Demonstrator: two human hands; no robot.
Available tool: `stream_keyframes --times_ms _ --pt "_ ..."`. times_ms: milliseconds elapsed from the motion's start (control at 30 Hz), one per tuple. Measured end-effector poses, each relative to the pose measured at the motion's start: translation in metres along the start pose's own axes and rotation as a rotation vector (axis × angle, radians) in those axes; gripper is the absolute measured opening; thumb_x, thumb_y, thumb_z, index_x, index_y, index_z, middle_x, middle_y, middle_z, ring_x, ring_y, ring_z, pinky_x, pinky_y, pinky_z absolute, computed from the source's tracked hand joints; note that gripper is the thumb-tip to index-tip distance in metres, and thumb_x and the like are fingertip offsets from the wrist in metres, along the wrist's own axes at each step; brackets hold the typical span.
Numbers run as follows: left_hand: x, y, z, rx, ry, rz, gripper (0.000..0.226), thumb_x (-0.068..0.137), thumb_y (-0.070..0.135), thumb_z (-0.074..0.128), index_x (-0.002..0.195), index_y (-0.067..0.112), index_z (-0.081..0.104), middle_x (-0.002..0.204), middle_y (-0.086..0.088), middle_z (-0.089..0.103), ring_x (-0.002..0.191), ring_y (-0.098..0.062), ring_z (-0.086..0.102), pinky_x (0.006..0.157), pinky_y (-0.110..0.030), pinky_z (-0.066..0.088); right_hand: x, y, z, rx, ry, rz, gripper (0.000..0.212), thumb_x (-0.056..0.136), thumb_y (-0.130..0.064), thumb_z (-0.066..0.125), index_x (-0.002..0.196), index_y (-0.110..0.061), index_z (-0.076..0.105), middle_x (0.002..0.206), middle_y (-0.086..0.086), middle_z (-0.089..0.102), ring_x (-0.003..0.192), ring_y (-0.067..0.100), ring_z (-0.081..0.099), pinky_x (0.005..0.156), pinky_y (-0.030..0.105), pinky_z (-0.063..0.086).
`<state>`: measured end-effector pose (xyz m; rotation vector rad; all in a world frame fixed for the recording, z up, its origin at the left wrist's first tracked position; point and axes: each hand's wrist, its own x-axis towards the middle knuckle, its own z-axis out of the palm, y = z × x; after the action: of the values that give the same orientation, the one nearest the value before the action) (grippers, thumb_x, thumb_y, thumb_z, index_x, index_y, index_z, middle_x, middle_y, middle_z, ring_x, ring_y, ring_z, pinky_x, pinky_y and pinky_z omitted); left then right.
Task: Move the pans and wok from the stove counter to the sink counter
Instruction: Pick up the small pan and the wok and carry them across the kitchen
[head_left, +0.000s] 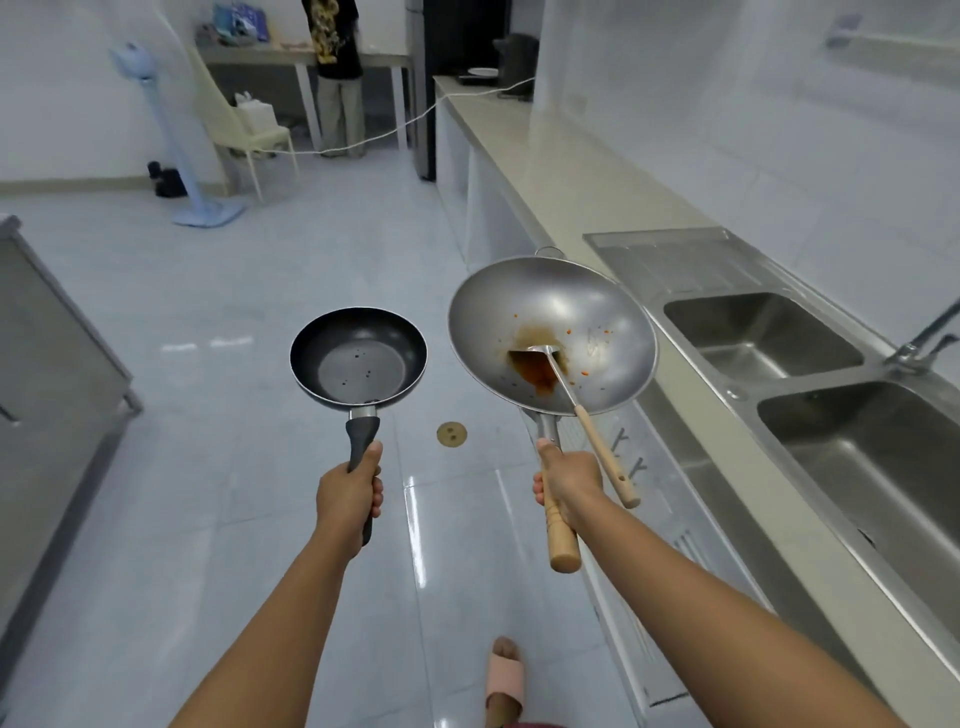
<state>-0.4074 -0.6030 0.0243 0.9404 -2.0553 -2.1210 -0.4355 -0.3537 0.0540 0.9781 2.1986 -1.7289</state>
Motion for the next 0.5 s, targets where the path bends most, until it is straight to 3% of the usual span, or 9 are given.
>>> stream_keyframes --times_ms 133,500 --pt "0.056 0.029 0.03 -0.003 0.033 -0.016 0.04 0.091 0.045 0.066 0.075 0.008 0.063 0.055 -0.001 0.053 0.045 -0.012 0.046 0.045 -0.024 0.043 0.057 -0.049 0.021 -0.024 -0.01 -0.023 0.038 0.095 -0.042 0.058 0.085 -0.006 0.067 0.062 0.005 0.066 0.049 0.015 0.062 0.044 0.023 0.047" --pt "0.215 0.106 0.07 -0.021 0.063 0.009 0.041 0.091 0.045 0.065 0.075 0.008 0.063 0.057 -0.002 0.054 0.047 -0.013 0.047 0.047 -0.024 0.044 0.191 -0.18 0.102 -0.027 -0.026 -0.056 0.038 0.095 -0.042 0.058 0.085 -0.006 0.066 0.064 0.006 0.065 0.049 0.015 0.061 0.04 0.02 0.042"
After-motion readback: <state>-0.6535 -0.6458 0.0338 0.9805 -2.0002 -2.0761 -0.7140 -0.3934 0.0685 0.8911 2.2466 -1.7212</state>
